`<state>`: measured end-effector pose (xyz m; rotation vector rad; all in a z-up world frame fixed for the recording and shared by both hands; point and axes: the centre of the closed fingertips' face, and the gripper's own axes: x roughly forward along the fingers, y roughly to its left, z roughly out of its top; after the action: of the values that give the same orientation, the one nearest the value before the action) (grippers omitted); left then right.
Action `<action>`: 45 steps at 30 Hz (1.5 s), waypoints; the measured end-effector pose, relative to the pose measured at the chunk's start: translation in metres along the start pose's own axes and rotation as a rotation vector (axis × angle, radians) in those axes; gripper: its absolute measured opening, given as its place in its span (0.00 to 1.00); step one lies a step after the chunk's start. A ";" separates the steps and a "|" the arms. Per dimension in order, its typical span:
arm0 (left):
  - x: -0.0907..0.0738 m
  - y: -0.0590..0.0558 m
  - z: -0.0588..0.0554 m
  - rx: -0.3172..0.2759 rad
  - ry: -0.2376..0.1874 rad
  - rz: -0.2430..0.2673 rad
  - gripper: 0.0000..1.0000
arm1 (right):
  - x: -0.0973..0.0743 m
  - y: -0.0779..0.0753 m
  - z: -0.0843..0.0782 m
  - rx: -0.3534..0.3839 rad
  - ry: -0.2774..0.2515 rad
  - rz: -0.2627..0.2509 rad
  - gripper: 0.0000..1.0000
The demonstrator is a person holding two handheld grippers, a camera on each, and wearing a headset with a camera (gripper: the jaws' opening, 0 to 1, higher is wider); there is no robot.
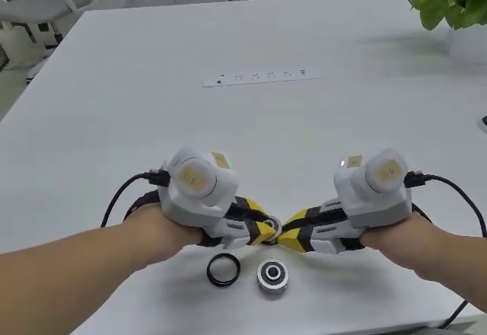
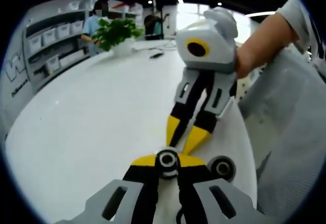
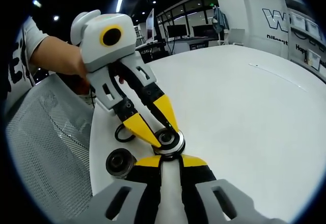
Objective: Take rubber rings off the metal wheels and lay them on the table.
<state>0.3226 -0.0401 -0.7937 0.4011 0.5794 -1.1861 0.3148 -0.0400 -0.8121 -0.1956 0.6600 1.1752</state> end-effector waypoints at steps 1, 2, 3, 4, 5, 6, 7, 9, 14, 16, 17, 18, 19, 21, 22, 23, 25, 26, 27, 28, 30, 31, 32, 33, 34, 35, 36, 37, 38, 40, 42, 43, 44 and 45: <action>0.000 0.000 0.000 0.001 0.001 0.001 0.14 | -0.001 0.000 -0.001 0.006 0.004 0.001 0.05; 0.000 0.000 0.000 0.001 0.002 0.002 0.14 | -0.002 -0.004 -0.002 0.014 0.000 -0.013 0.00; 0.000 0.000 0.000 -0.001 0.001 0.003 0.14 | -0.002 -0.002 -0.002 0.026 -0.001 -0.003 0.00; 0.000 0.000 0.000 0.000 0.002 0.006 0.14 | -0.002 -0.001 -0.002 0.017 0.002 -0.008 0.00; 0.000 0.000 0.000 -0.001 0.003 0.008 0.14 | -0.002 -0.001 -0.002 0.002 0.007 -0.012 0.00; 0.000 0.000 0.000 -0.001 0.003 0.008 0.14 | -0.002 0.000 -0.002 -0.001 0.009 -0.014 0.00; 0.000 0.000 0.000 -0.002 0.004 0.009 0.14 | -0.002 -0.001 -0.002 0.003 0.010 -0.017 0.00; 0.000 0.000 0.000 -0.001 0.006 0.014 0.14 | -0.002 -0.002 -0.002 0.013 0.010 -0.022 0.00; 0.000 0.000 -0.001 0.005 0.012 0.024 0.13 | -0.003 -0.002 -0.001 0.037 0.014 -0.028 0.00; 0.000 0.000 -0.001 0.003 0.013 0.027 0.13 | -0.004 -0.002 -0.001 0.068 0.013 -0.030 0.00; 0.000 0.000 -0.001 0.002 0.013 0.029 0.13 | -0.004 -0.003 -0.001 0.080 0.007 -0.029 0.00; 0.000 0.000 -0.001 0.002 0.013 0.031 0.13 | -0.005 -0.003 -0.001 0.091 0.004 -0.030 0.00; 0.000 0.000 -0.001 0.003 0.014 0.032 0.13 | -0.006 -0.004 0.000 0.103 -0.002 -0.030 0.00; 0.000 0.000 -0.001 0.004 0.015 0.036 0.13 | -0.007 -0.005 0.000 0.114 -0.007 -0.033 0.00; 0.000 0.000 -0.001 0.005 0.016 0.038 0.13 | -0.007 -0.005 0.001 0.120 -0.008 -0.035 0.00; 0.000 0.000 -0.001 0.005 0.017 0.039 0.13 | -0.008 -0.005 0.002 0.122 -0.014 -0.034 0.00; 0.000 -0.001 -0.001 0.006 0.017 0.042 0.13 | -0.008 -0.005 0.002 0.134 -0.017 -0.034 0.00; 0.000 -0.001 -0.001 0.007 0.018 0.043 0.13 | -0.008 -0.005 0.002 0.140 -0.018 -0.034 0.00; 0.000 -0.001 -0.001 0.008 0.018 0.044 0.13 | -0.008 -0.005 0.002 0.147 -0.020 -0.034 0.00; 0.000 0.000 -0.001 0.008 0.019 0.044 0.13 | -0.008 -0.005 0.003 0.153 -0.023 -0.036 0.00; 0.000 0.000 -0.001 0.008 0.020 0.046 0.13 | -0.009 -0.007 0.005 0.156 -0.033 -0.040 0.00; 0.000 -0.001 -0.001 0.009 0.020 0.048 0.13 | -0.010 -0.007 0.009 0.168 -0.051 -0.041 0.00; 0.000 -0.001 -0.001 0.010 0.020 0.050 0.13 | -0.011 -0.008 0.010 0.172 -0.051 -0.043 0.00; 0.000 -0.001 -0.001 0.011 0.020 0.051 0.13 | -0.011 -0.008 0.011 0.174 -0.057 -0.042 0.00; 0.000 -0.001 -0.001 0.012 0.020 0.051 0.13 | -0.010 -0.008 0.011 0.173 -0.053 -0.045 0.00; 0.000 -0.001 -0.001 0.013 0.020 0.052 0.13 | -0.010 -0.007 0.011 0.171 -0.054 -0.046 0.00; 0.000 -0.001 -0.001 0.013 0.021 0.053 0.13 | -0.011 -0.007 0.011 0.172 -0.055 -0.046 0.00; 0.001 -0.001 -0.001 0.013 0.021 0.054 0.13 | -0.011 -0.008 0.012 0.176 -0.058 -0.046 0.00; 0.001 -0.001 -0.001 0.013 0.021 0.056 0.13 | -0.011 -0.008 0.012 0.179 -0.059 -0.046 0.00; 0.001 -0.001 -0.001 0.013 0.022 0.060 0.13 | -0.011 -0.008 0.013 0.185 -0.064 -0.046 0.00; 0.001 -0.001 -0.001 0.013 0.023 0.064 0.13 | -0.011 -0.007 0.015 0.183 -0.066 -0.048 0.00; 0.001 -0.001 -0.001 0.015 0.024 0.066 0.13 | -0.011 -0.007 0.015 0.186 -0.067 -0.048 0.00; 0.001 -0.001 -0.001 0.015 0.025 0.067 0.13 | -0.011 -0.006 0.015 0.186 -0.068 -0.047 0.00; 0.001 -0.001 -0.001 0.013 0.025 0.067 0.13 | -0.011 -0.007 0.015 0.186 -0.068 -0.046 0.00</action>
<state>0.3217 -0.0408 -0.7951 0.4440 0.5753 -1.1223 0.3240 -0.0442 -0.7947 -0.0135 0.6974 1.0650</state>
